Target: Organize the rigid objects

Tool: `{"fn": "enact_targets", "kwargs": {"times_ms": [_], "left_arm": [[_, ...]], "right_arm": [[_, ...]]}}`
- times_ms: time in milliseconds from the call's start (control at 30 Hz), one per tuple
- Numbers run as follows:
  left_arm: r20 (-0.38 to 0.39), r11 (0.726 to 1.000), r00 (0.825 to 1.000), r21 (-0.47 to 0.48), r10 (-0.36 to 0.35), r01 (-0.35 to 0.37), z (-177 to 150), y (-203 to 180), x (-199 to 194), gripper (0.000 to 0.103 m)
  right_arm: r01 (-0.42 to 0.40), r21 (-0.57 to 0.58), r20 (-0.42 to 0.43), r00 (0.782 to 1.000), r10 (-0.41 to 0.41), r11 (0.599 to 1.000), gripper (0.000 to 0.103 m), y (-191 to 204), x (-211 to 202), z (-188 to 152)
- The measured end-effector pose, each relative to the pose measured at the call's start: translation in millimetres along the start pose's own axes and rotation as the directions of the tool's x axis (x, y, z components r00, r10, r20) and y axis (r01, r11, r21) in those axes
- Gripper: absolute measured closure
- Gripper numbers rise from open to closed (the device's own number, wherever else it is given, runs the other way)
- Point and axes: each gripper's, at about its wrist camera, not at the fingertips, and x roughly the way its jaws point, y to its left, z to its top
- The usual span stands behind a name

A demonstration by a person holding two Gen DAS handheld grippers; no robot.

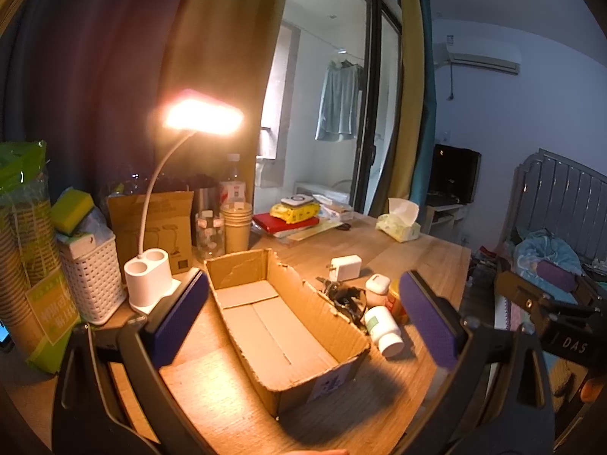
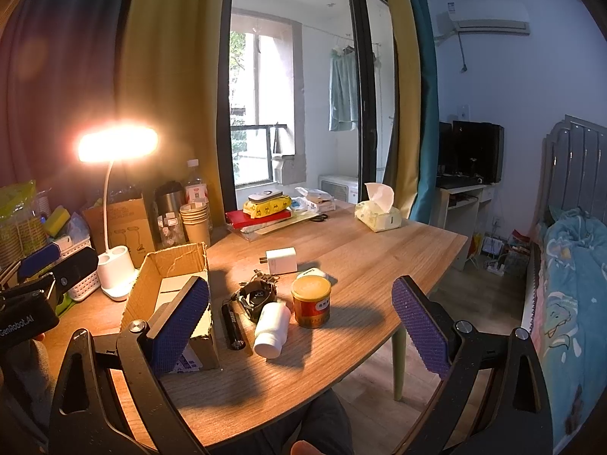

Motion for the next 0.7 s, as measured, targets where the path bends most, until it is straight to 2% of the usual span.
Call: {"fn": "enact_targets", "kwargs": {"times_ms": [200, 367, 533, 700], "left_arm": [[-0.004, 1.000, 1.000, 0.001, 0.004, -0.004, -1.1, 0.0, 1.3, 0.002], [-0.043, 1.000, 0.999, -0.015, 0.024, -0.024, -2.3, 6.9, 13.2, 0.002], [-0.115, 0.998, 0.992, -0.021, 0.061, -0.064, -6.5, 19.2, 38.5, 0.002], [-0.217, 0.995, 0.971, -0.010, 0.098, -0.103, -15.8, 34.3, 72.3, 0.002]], "right_arm": [[0.001, -0.001, -0.001, 1.000, -0.001, 1.000, 0.004, -0.1, 0.4, -0.1], [0.002, -0.006, -0.011, 1.000, -0.002, 1.000, 0.004, 0.9, 4.7, -3.2], [0.002, -0.021, -0.043, 0.999, -0.003, 1.000, 0.004, 1.3, 27.3, -8.8], [-0.005, -0.008, -0.086, 0.996, 0.004, 1.000, 0.004, -5.1, 59.0, -14.8]]}}
